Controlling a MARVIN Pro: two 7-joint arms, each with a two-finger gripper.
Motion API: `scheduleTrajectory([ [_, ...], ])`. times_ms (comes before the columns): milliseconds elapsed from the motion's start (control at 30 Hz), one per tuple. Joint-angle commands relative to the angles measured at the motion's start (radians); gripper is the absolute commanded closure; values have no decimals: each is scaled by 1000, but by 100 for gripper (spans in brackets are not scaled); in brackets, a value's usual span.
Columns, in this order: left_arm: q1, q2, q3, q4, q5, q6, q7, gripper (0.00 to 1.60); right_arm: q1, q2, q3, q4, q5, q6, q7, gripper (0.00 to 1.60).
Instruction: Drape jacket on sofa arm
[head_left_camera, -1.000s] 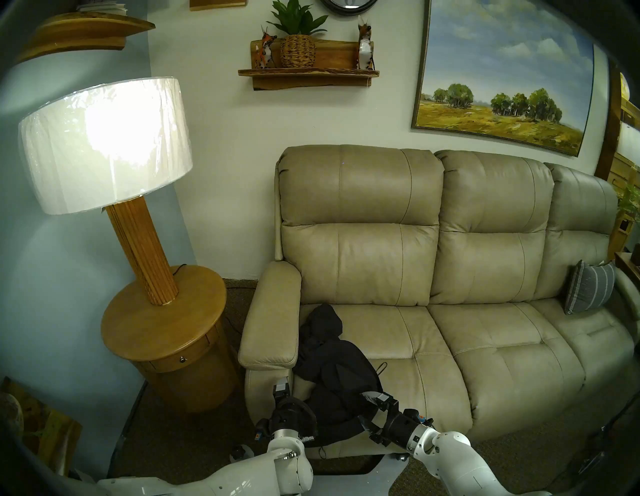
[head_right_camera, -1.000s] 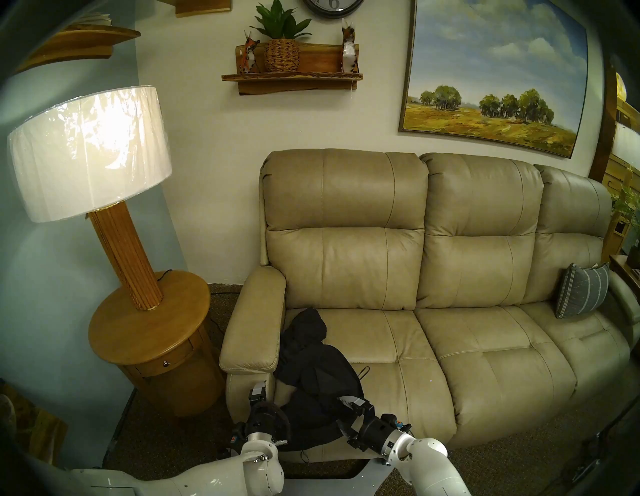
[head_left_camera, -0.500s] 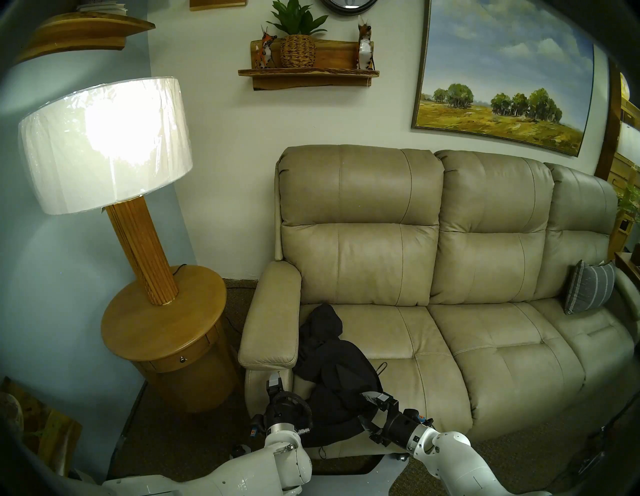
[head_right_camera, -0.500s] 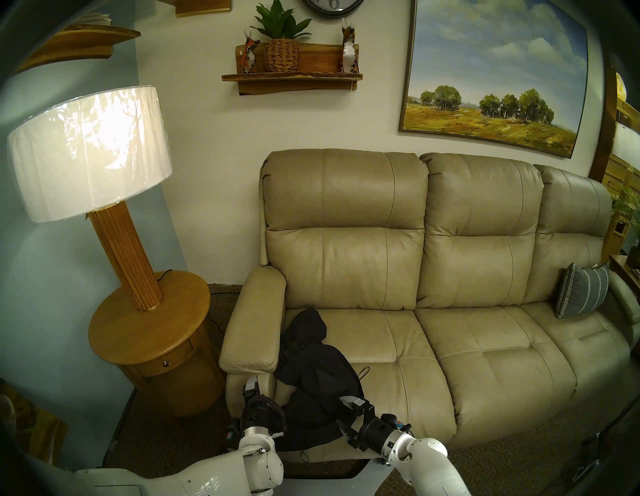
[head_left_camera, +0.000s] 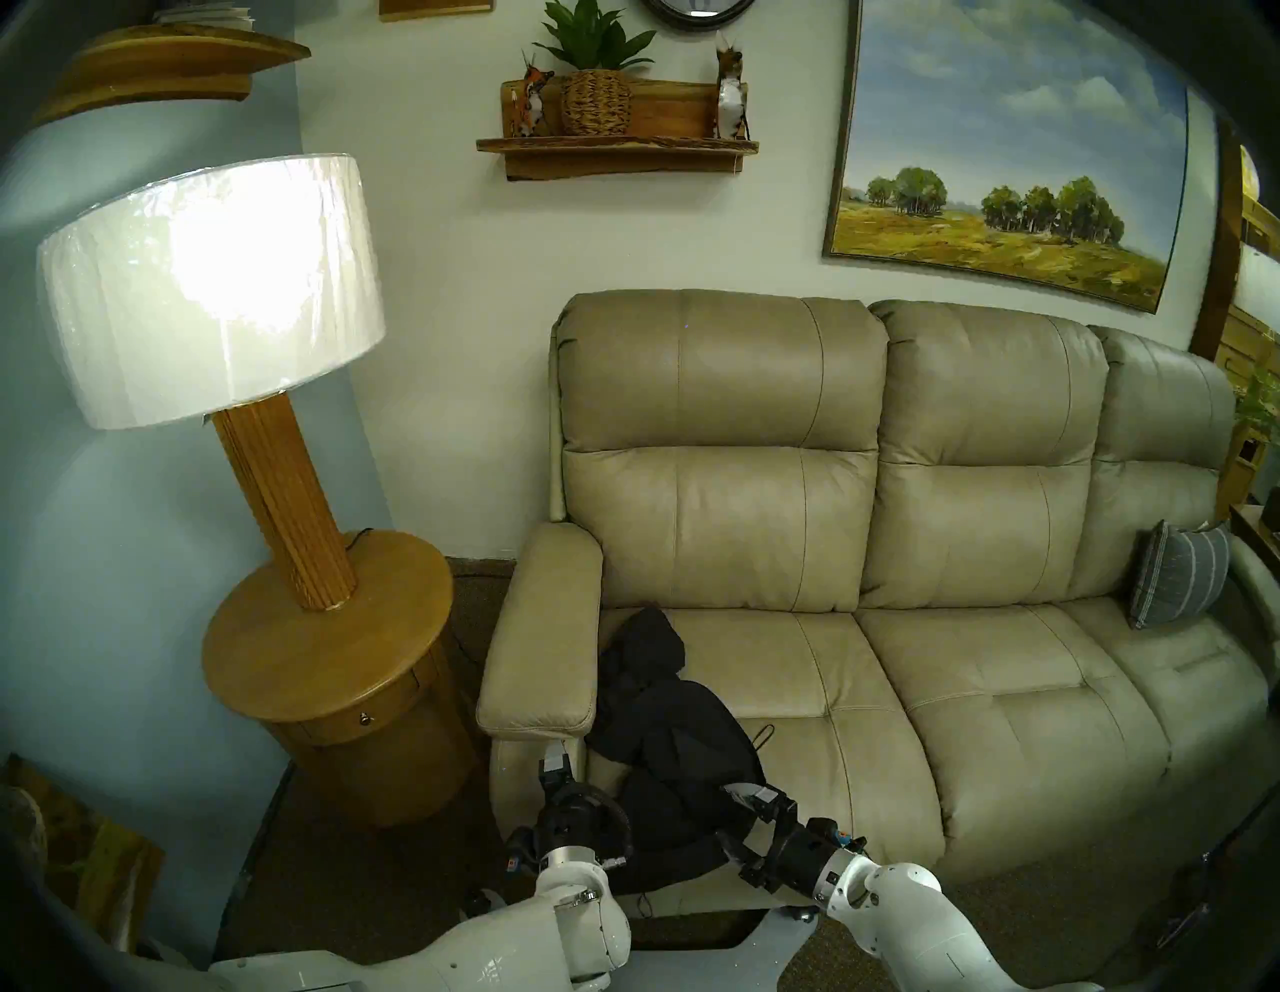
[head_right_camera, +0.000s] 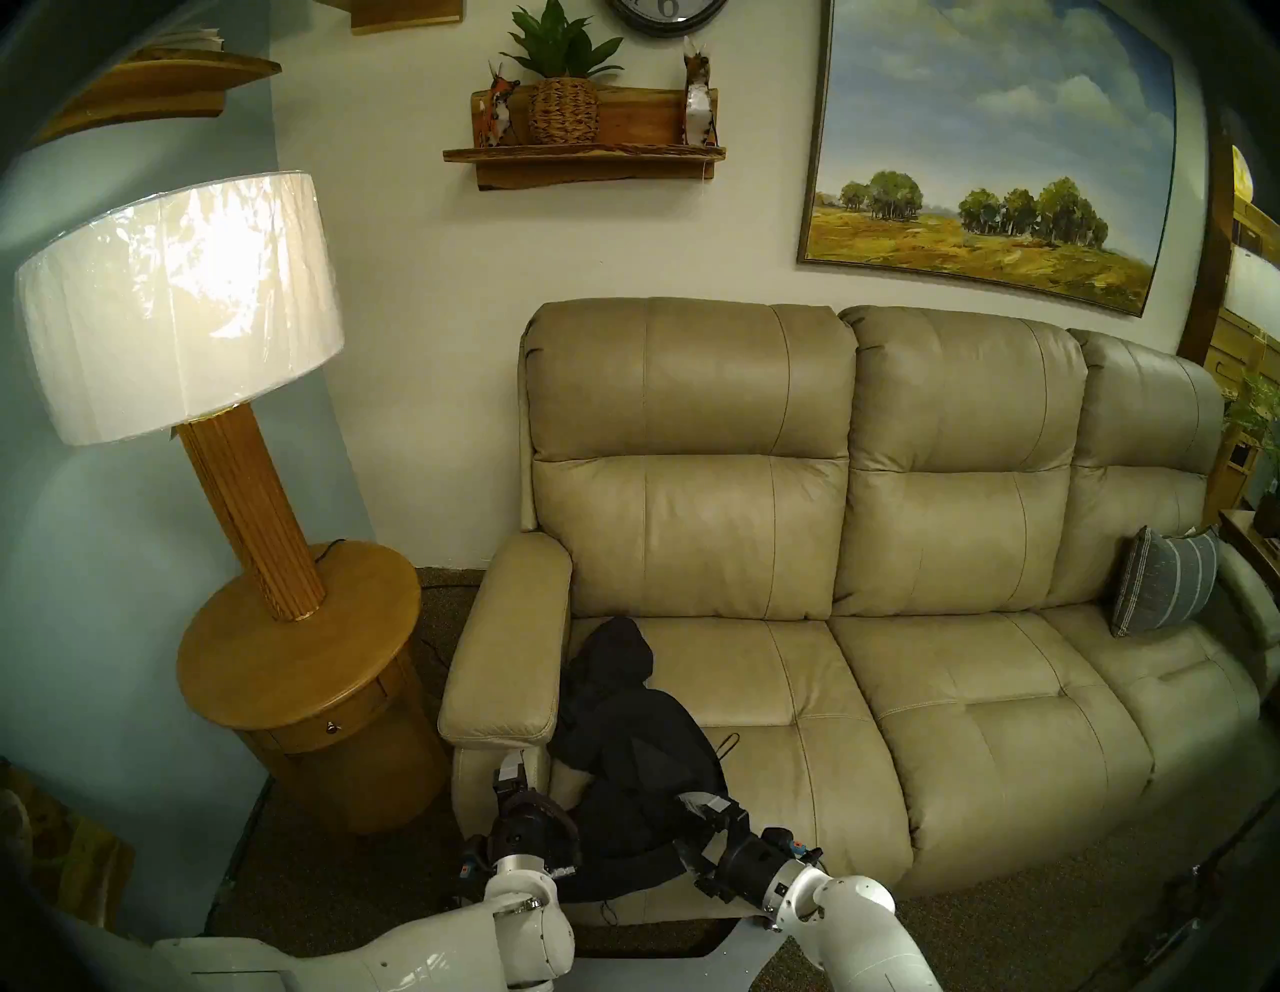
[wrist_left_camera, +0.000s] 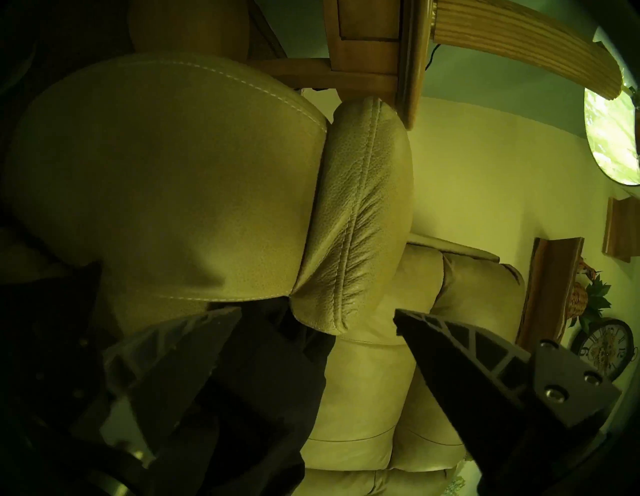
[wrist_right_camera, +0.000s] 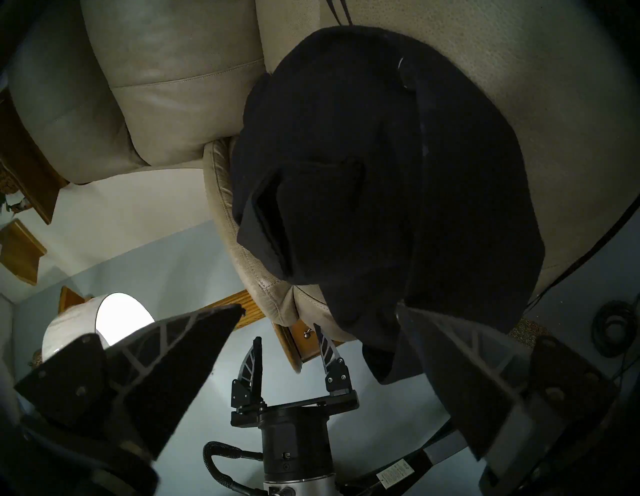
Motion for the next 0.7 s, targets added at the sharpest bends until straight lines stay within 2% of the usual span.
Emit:
scheduleTrajectory([
  [0,-21,28,103,-28,2,46,68,0,5,-1,0,-6,0,0,3,0],
  [267,-45,36,167,-41,6,91,154,0,7,-1,0,-2,1,0,2,0],
  [667,-72,53,229,-70,11,143,249,0,8,-1,0,3,1,0,1,0],
])
